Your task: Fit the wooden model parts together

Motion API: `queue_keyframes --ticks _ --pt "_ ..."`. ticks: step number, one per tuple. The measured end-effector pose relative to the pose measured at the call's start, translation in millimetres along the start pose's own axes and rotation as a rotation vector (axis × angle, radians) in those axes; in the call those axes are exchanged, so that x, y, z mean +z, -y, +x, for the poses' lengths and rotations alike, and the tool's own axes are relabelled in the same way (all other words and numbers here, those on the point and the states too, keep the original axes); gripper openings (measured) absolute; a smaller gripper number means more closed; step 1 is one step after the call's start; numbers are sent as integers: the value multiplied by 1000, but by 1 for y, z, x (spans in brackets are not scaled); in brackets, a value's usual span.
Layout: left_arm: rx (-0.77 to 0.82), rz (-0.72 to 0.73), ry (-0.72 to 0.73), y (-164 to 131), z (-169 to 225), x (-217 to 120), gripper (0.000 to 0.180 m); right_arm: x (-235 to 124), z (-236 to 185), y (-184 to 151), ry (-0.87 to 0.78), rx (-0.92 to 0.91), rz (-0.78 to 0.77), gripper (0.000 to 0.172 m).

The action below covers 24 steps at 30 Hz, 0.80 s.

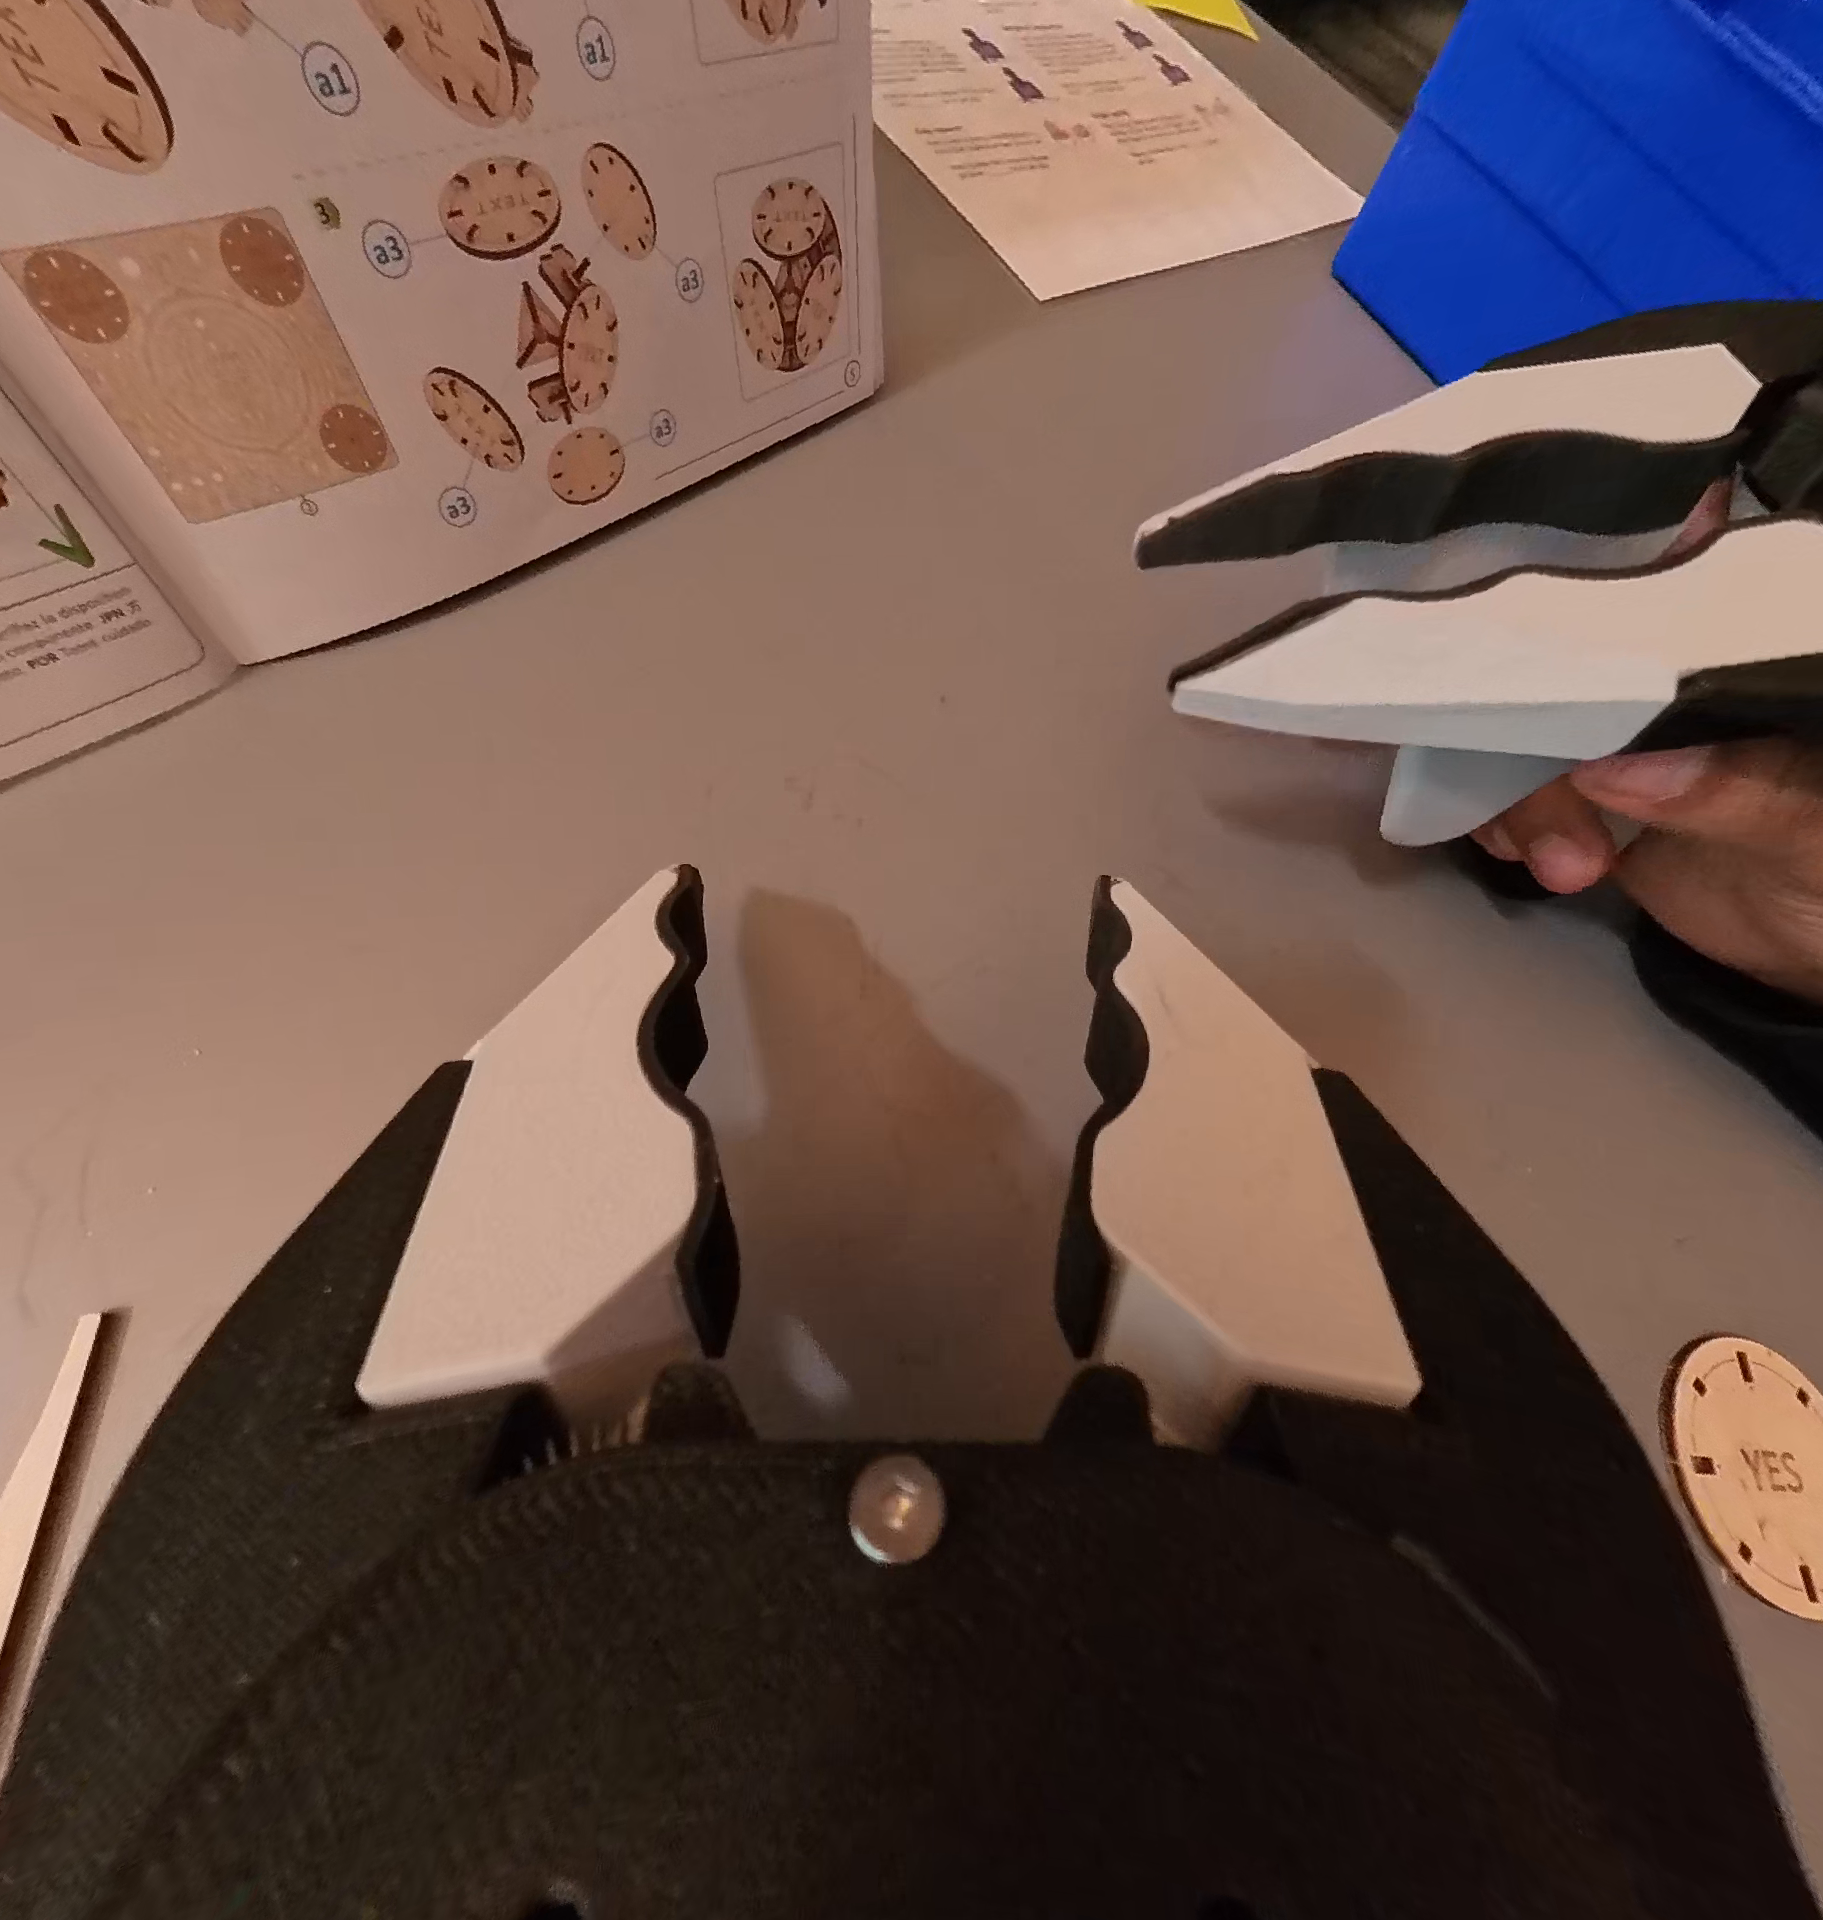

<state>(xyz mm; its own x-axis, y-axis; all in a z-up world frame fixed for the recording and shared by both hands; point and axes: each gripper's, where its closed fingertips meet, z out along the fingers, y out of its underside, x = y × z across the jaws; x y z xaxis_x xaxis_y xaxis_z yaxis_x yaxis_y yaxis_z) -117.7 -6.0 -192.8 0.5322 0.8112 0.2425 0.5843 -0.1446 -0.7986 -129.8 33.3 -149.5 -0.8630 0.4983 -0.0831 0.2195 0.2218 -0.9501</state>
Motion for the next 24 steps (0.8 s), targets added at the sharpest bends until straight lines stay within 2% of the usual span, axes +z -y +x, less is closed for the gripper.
queue_keyframes --ticks 6,10,12,15,17,19,20,24 --pt "31 19 21 2 1 -2 73 -12 -5 10 0 -62 37 49" --pt "26 62 24 7 0 -7 72 -56 -34 25 20 -121 171 48" --pt "25 82 24 9 0 -9 71 -82 -50 17 25 -81 228 49" --pt "37 111 27 13 0 -12 70 -115 -79 -9 87 21 224 55" --pt "48 125 29 15 1 -13 69 -139 -98 -9 118 37 284 52" --pt "58 143 27 17 2 -15 68 -161 -107 -3 107 0 397 37" --pt "63 155 25 18 3 -17 67 -165 -107 -1 89 -20 426 36" --pt "63 187 12 21 5 -21 65 -151 -111 -10 97 -43 320 47"
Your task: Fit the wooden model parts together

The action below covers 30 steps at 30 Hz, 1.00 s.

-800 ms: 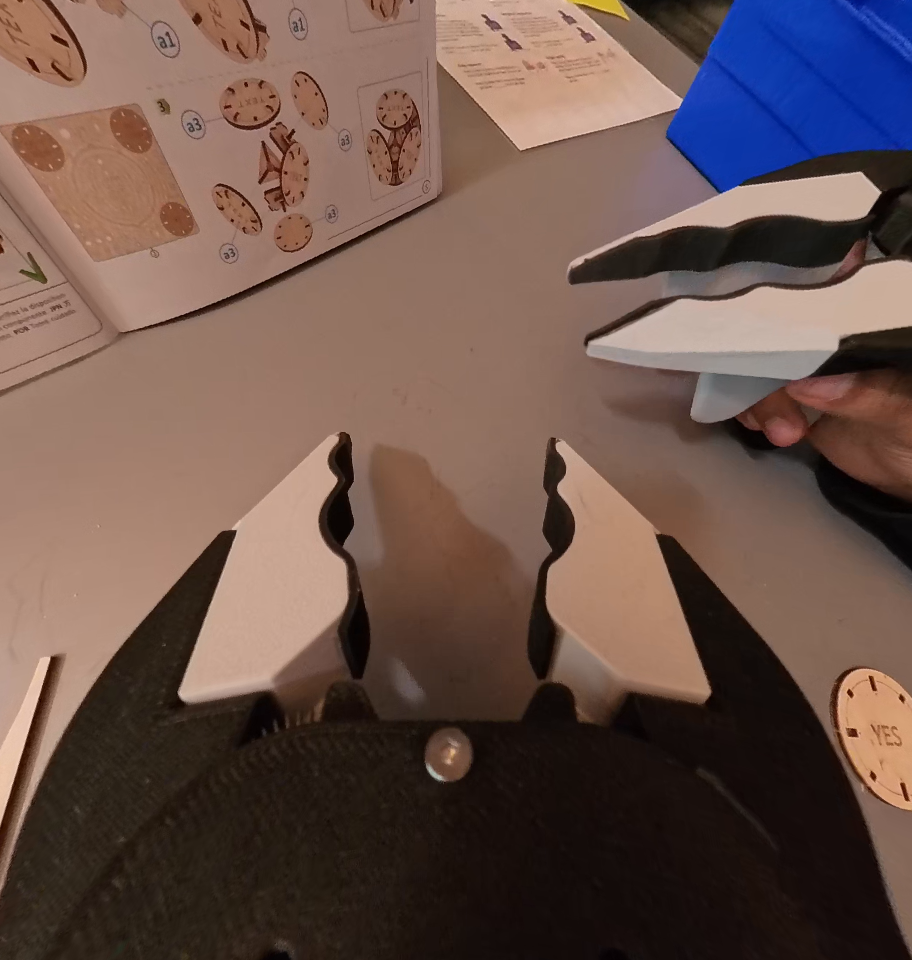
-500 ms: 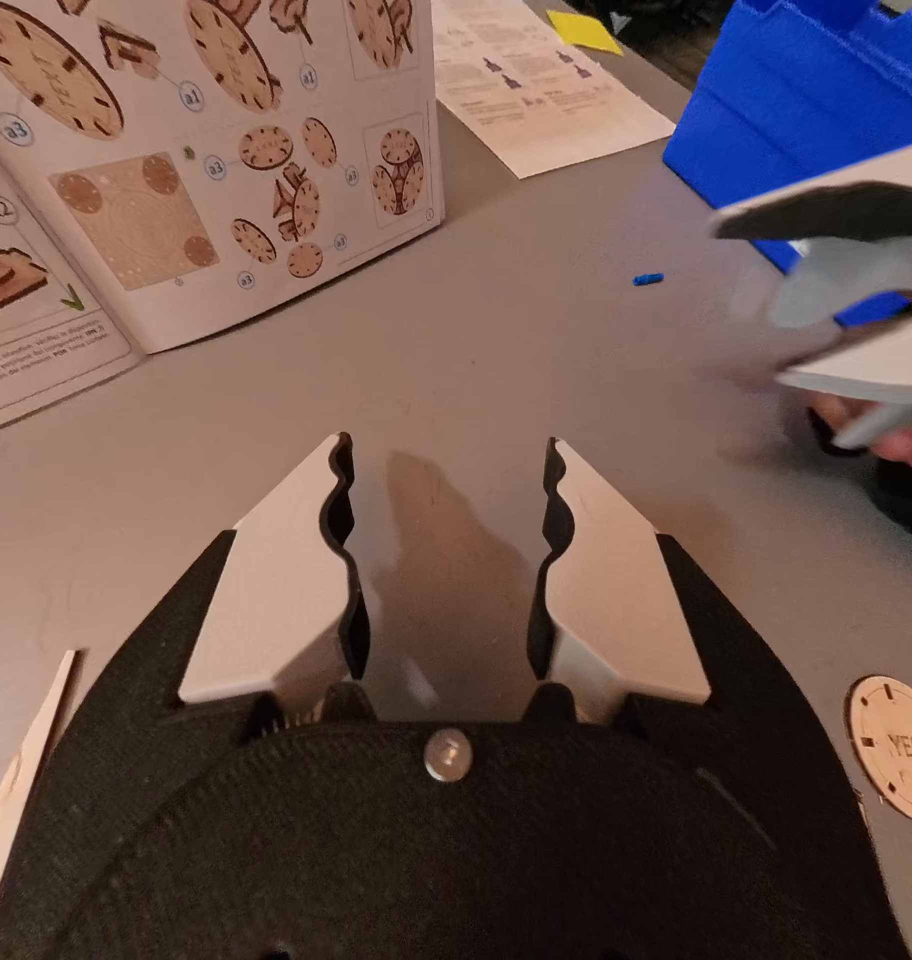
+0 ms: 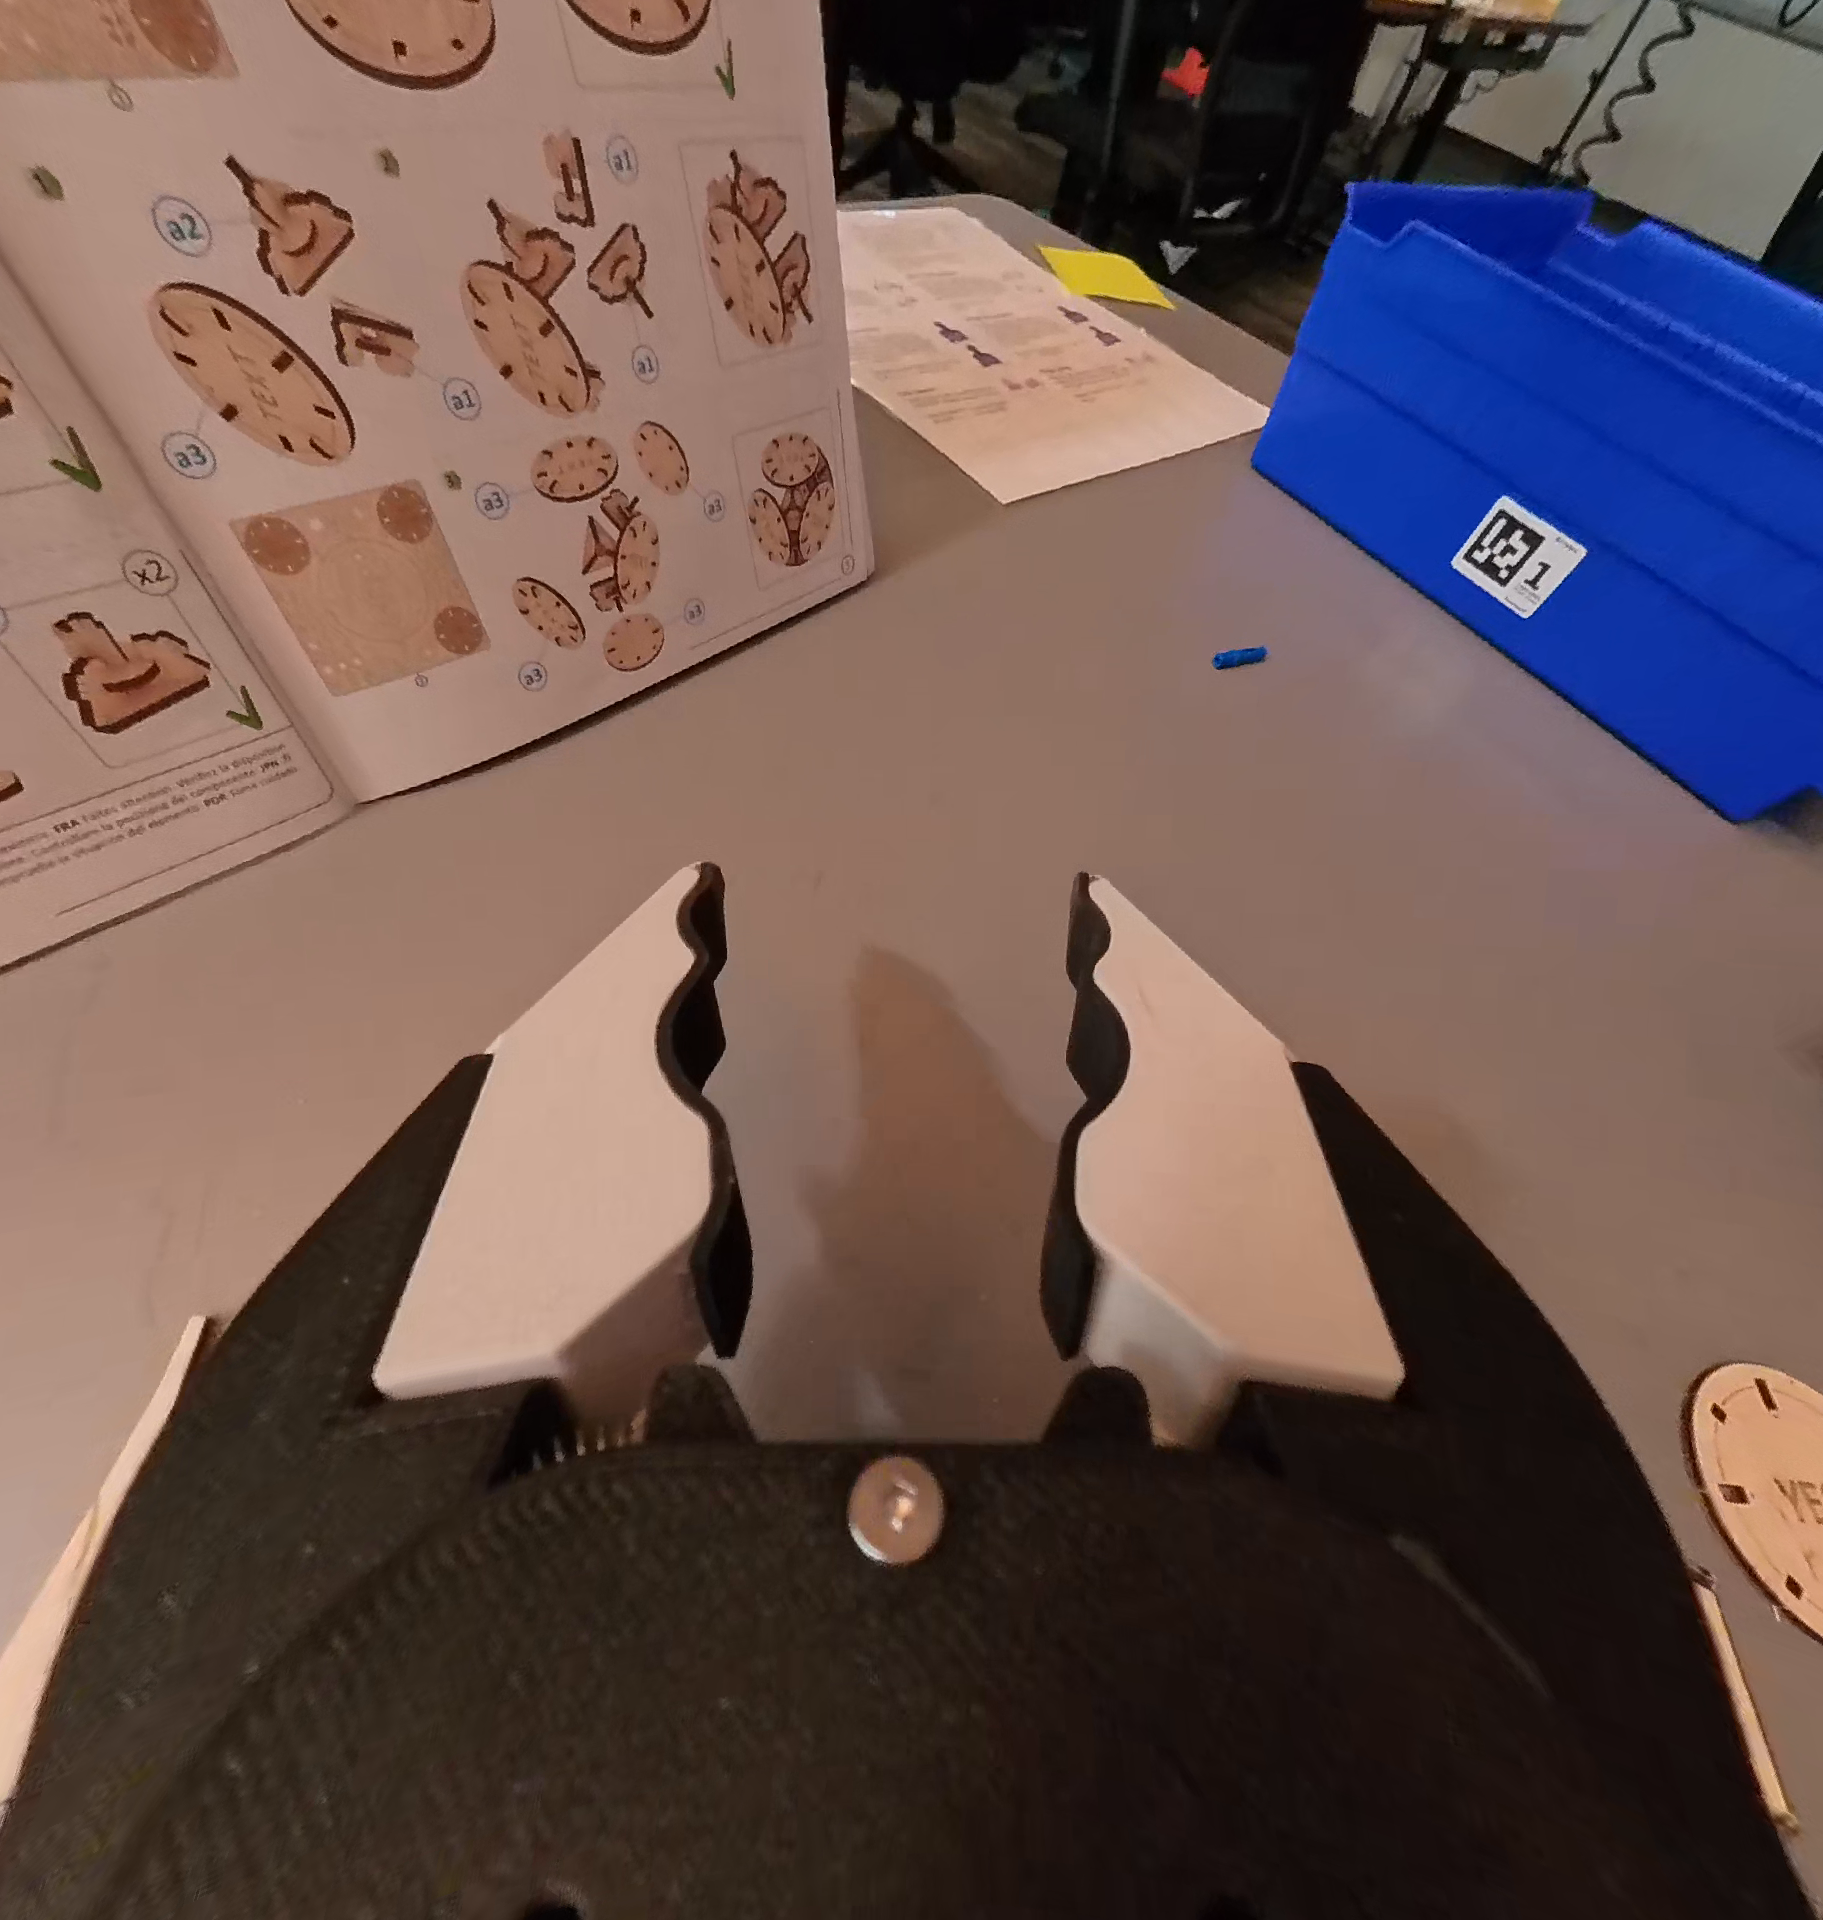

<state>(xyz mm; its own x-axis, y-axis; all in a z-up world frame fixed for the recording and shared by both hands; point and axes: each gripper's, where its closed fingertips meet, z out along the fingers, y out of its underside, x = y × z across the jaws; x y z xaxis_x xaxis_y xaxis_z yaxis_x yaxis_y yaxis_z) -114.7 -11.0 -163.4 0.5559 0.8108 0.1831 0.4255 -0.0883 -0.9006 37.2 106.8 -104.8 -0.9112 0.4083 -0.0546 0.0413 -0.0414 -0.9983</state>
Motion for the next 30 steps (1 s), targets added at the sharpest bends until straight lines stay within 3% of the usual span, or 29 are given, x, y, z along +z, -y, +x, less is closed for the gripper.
queue_keyframes --ticks 6,13,15,20,23,30 --pt "-30 -2 -18 0 -1 0 65 -3 6 4 -91 -47 30 34" --pt "9 -4 -1 0 1 1 65 15 46 0 -173 99 -29 43" --pt "15 -8 1 -1 1 1 64 29 50 19 -133 127 14 53" --pt "23 -27 -2 -3 3 4 64 68 56 71 -107 59 97 56" --pt "32 -42 0 -5 3 5 64 79 61 64 -122 43 59 57" --pt "49 -105 -6 -13 6 11 65 62 77 53 -212 79 76 50"
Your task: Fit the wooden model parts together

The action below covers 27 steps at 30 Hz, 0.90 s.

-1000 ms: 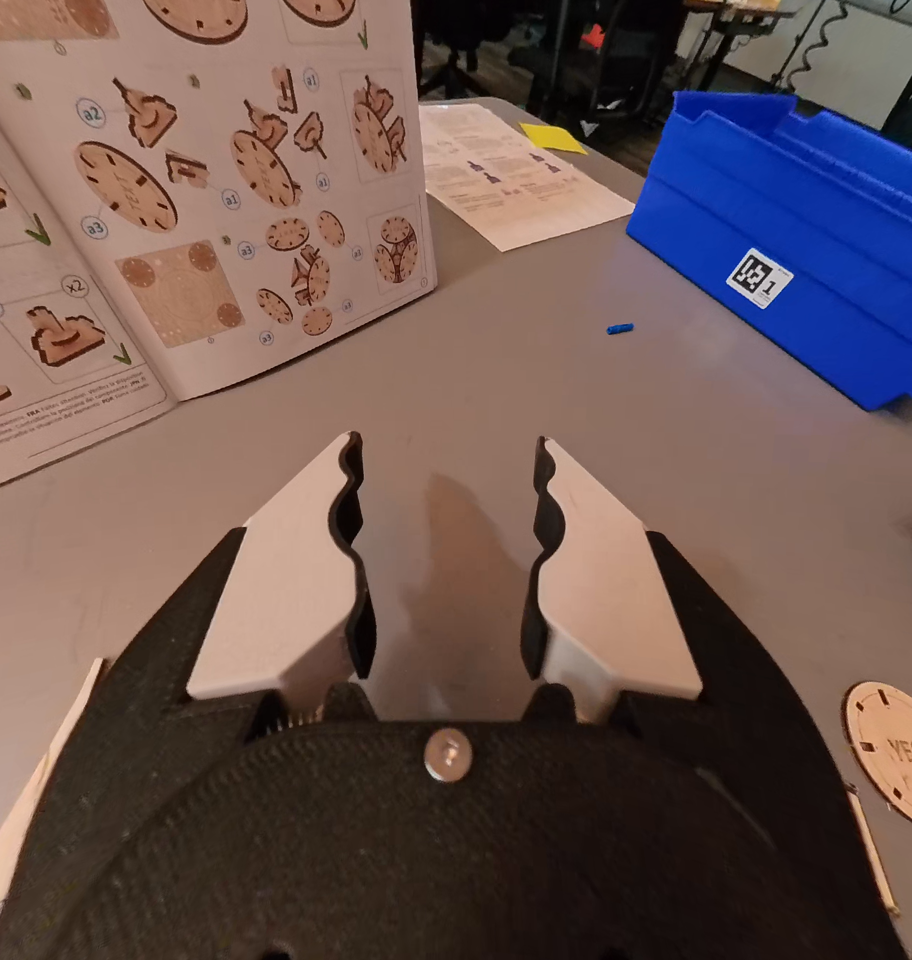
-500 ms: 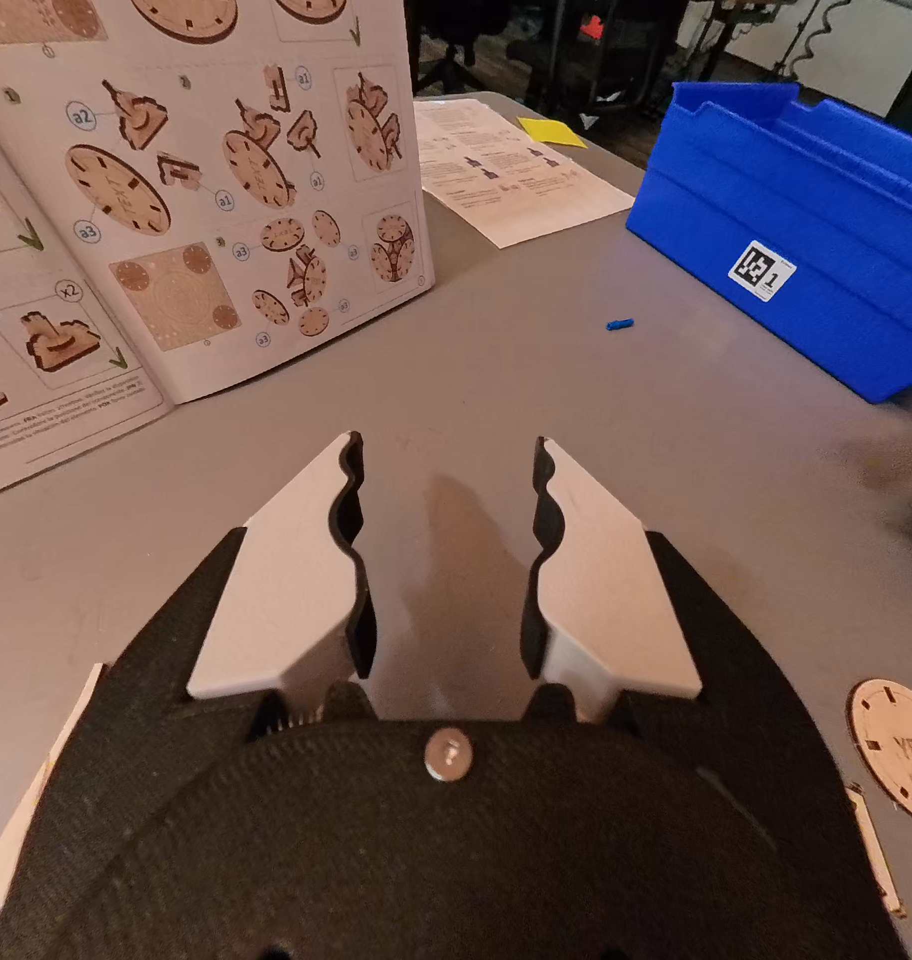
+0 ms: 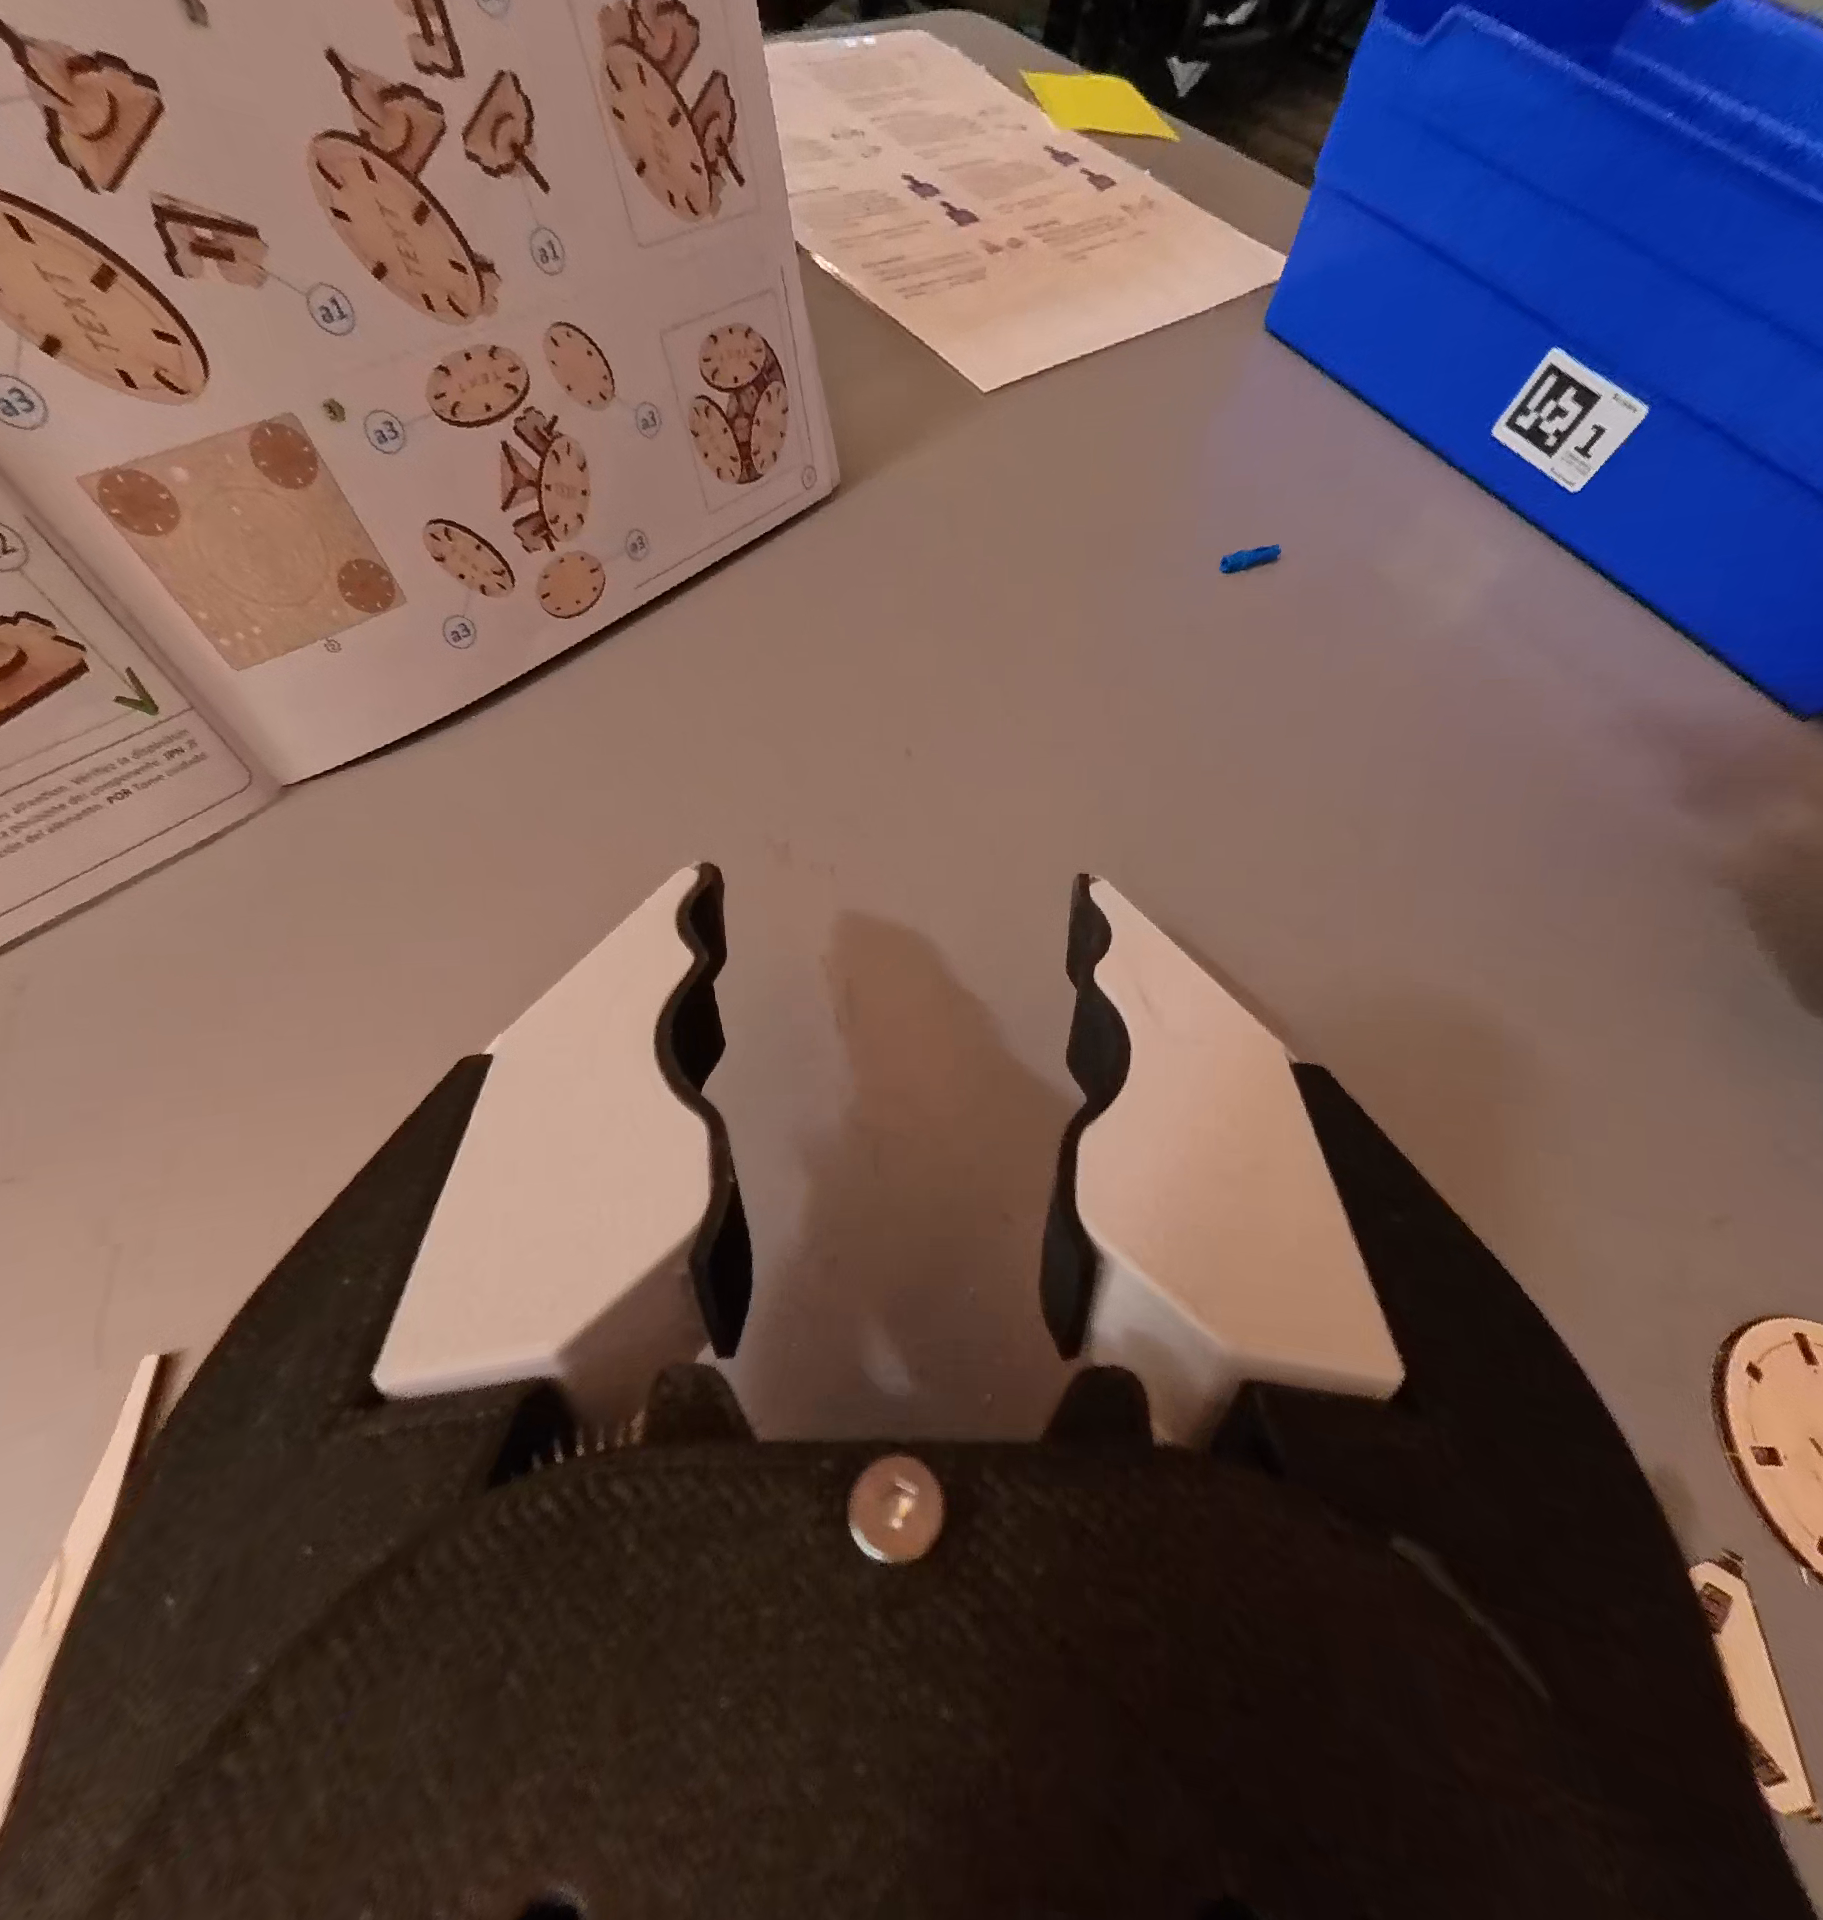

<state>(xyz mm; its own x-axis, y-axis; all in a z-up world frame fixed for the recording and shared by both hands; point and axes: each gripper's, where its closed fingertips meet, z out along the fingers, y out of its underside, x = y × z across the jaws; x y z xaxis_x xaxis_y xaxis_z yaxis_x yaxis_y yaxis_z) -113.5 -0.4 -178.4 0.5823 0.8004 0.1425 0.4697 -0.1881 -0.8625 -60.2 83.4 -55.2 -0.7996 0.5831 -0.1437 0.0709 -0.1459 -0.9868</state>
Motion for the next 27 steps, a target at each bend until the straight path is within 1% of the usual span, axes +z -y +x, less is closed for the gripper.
queue_keyframes --ticks 3,5,6,12,14,16,20,23,27 --pt "-12 -2 -5 0 -1 0 65 -1 -4 1 56 90 31 48" --pt "-33 8 -13 1 -2 -1 65 1 -6 -4 81 121 14 50" --pt "-44 11 -16 1 -3 -1 65 3 -8 -8 82 108 -10 51" --pt "-48 3 -19 0 -3 0 65 15 -15 -36 -10 -186 -174 48" --pt "-45 -1 -19 0 -3 0 65 18 -15 -45 -29 -249 -219 48" --pt "-48 -4 -22 -1 -2 0 65 19 -15 -51 -33 -271 -246 48" --pt "-53 -4 -24 -1 -3 0 65 20 -19 -53 -8 -211 -236 47" --pt "-49 -7 -22 -1 -3 1 65 20 -36 -54 93 -114 -227 48" --pt "-35 -13 -16 -2 -2 1 65 18 -29 -56 47 -149 -239 47"
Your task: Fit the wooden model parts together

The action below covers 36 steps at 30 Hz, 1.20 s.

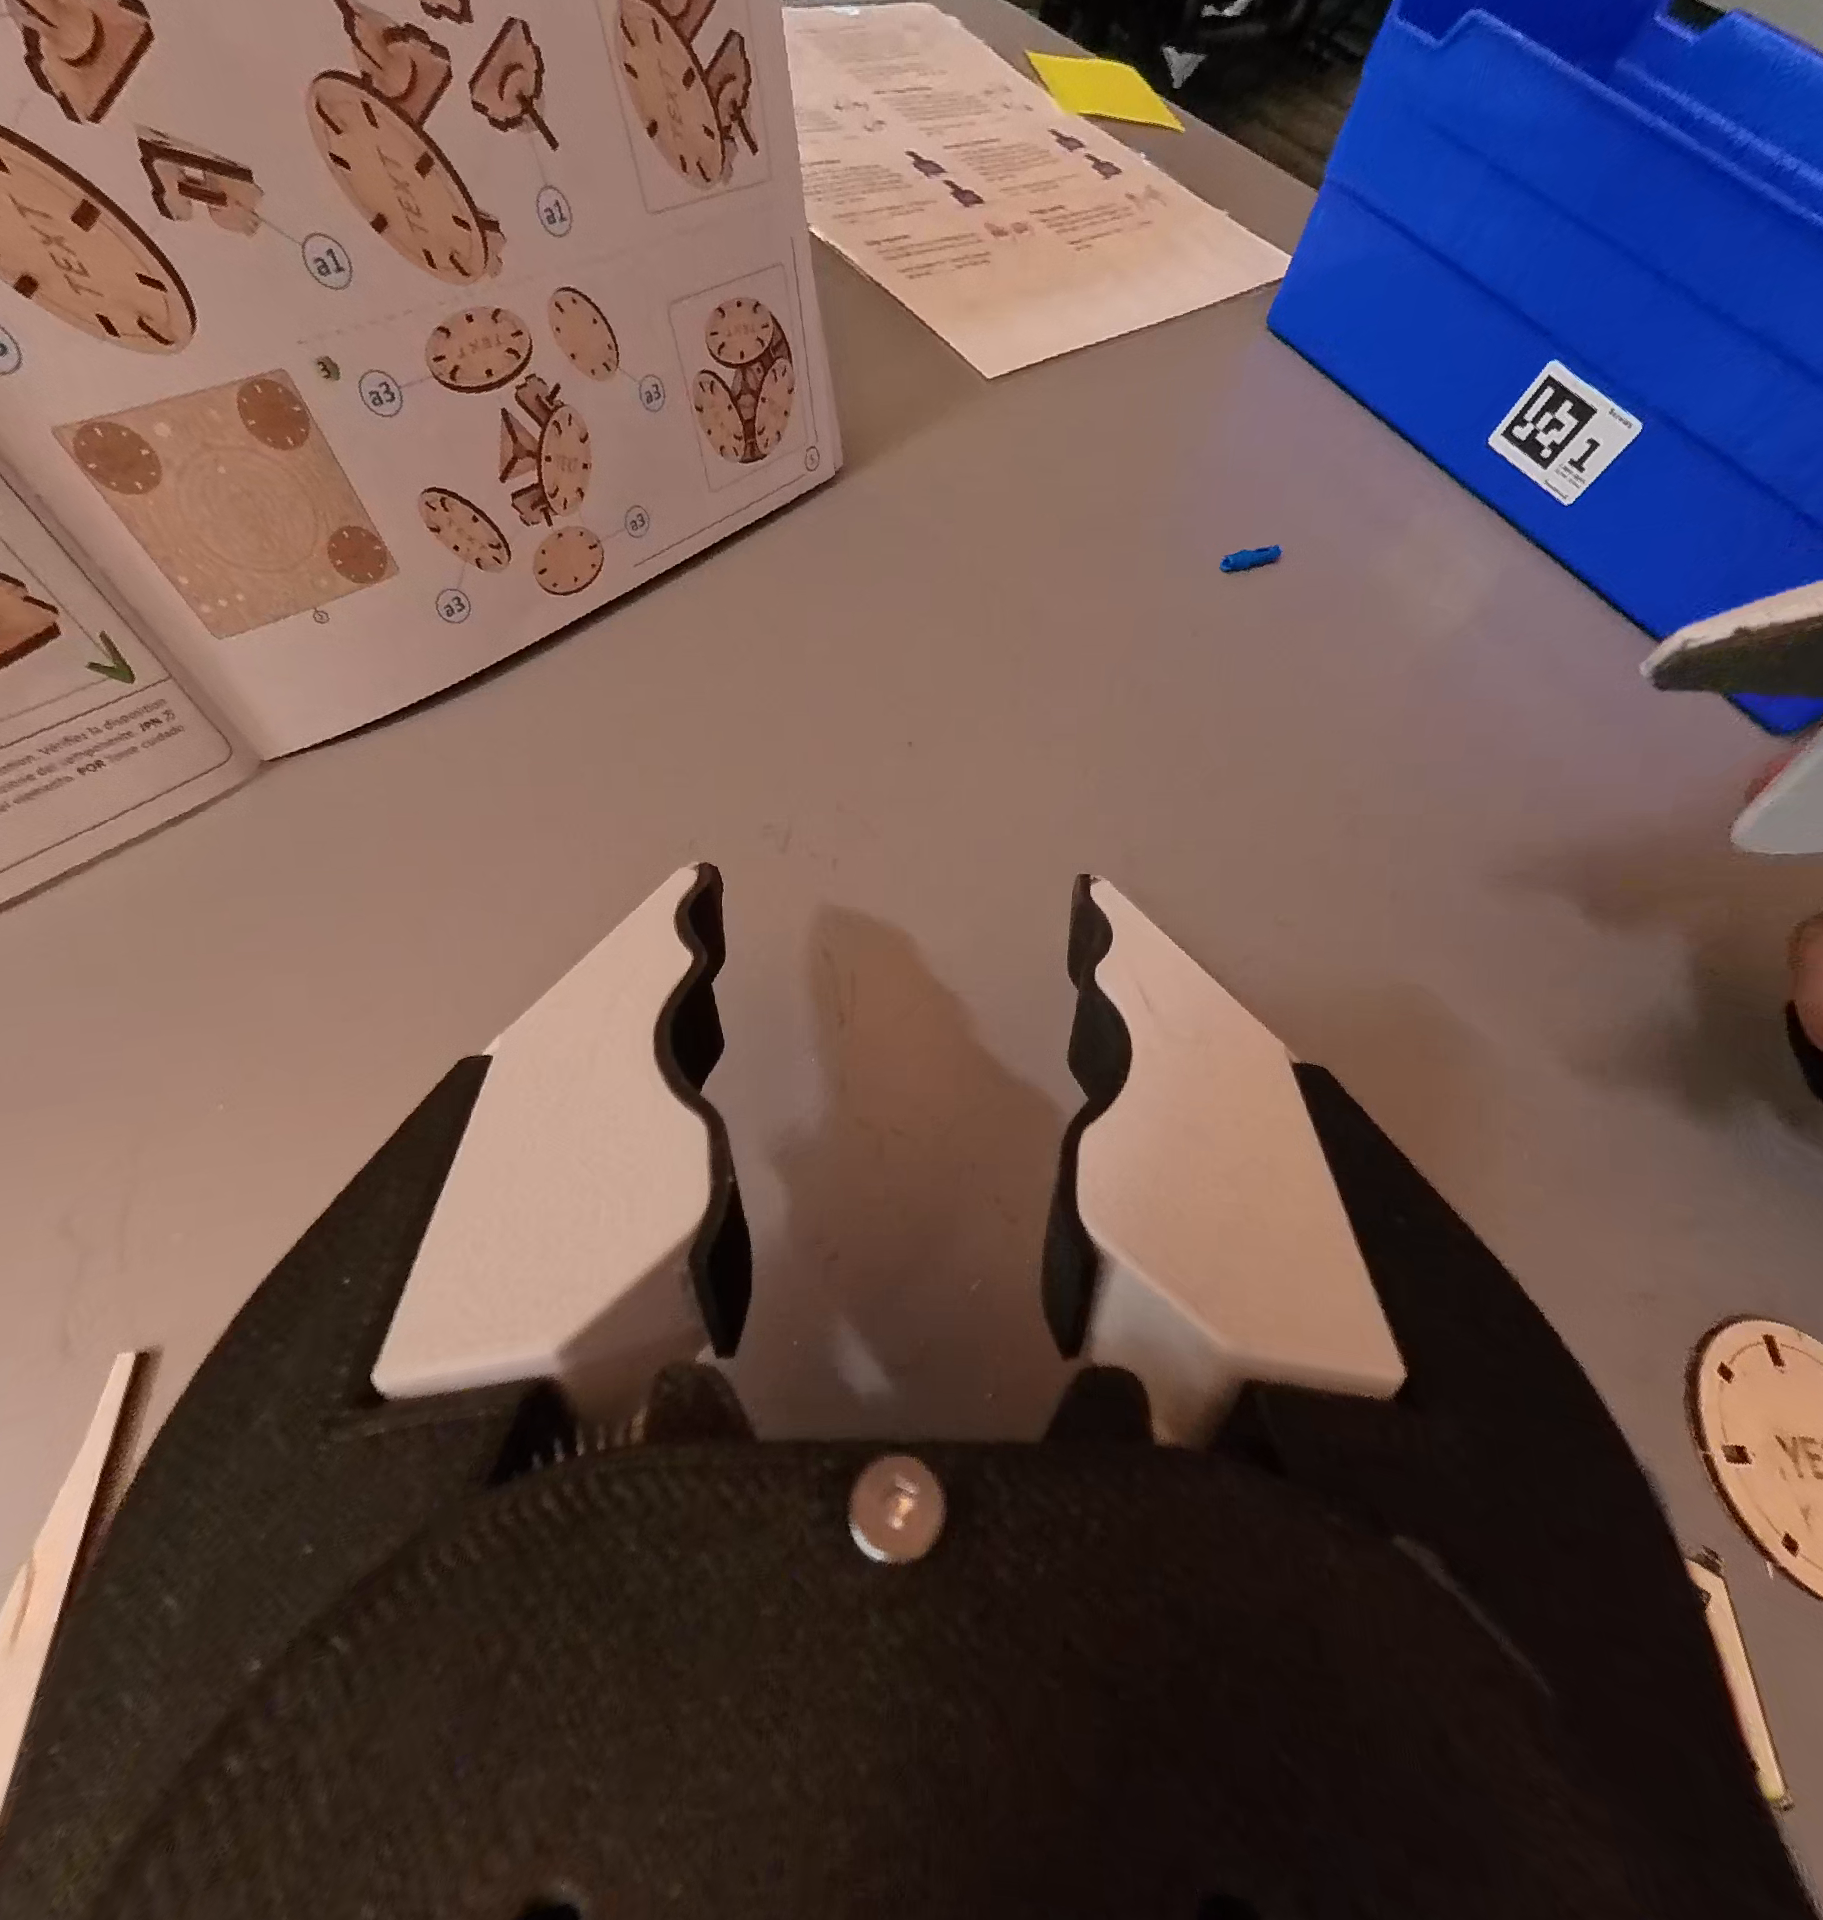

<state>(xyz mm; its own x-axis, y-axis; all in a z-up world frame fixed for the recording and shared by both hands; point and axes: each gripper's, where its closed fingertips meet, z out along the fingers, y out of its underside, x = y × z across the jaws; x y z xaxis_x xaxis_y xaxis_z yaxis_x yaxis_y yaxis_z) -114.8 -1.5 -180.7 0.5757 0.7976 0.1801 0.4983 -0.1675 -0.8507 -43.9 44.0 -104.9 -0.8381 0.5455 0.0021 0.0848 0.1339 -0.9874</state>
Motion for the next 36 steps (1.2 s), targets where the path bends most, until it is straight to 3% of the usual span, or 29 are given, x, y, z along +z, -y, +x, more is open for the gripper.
queue_keyframes --ticks 14,31,36 --pt "109 -70 39 -9 7 7 66 -1 -6 1 17 0 7 42" --pt "133 -80 51 -10 8 8 66 -2 -6 1 3 -13 14 41" --pt "136 -83 51 -10 8 8 66 6 -24 -9 123 38 -34 54"
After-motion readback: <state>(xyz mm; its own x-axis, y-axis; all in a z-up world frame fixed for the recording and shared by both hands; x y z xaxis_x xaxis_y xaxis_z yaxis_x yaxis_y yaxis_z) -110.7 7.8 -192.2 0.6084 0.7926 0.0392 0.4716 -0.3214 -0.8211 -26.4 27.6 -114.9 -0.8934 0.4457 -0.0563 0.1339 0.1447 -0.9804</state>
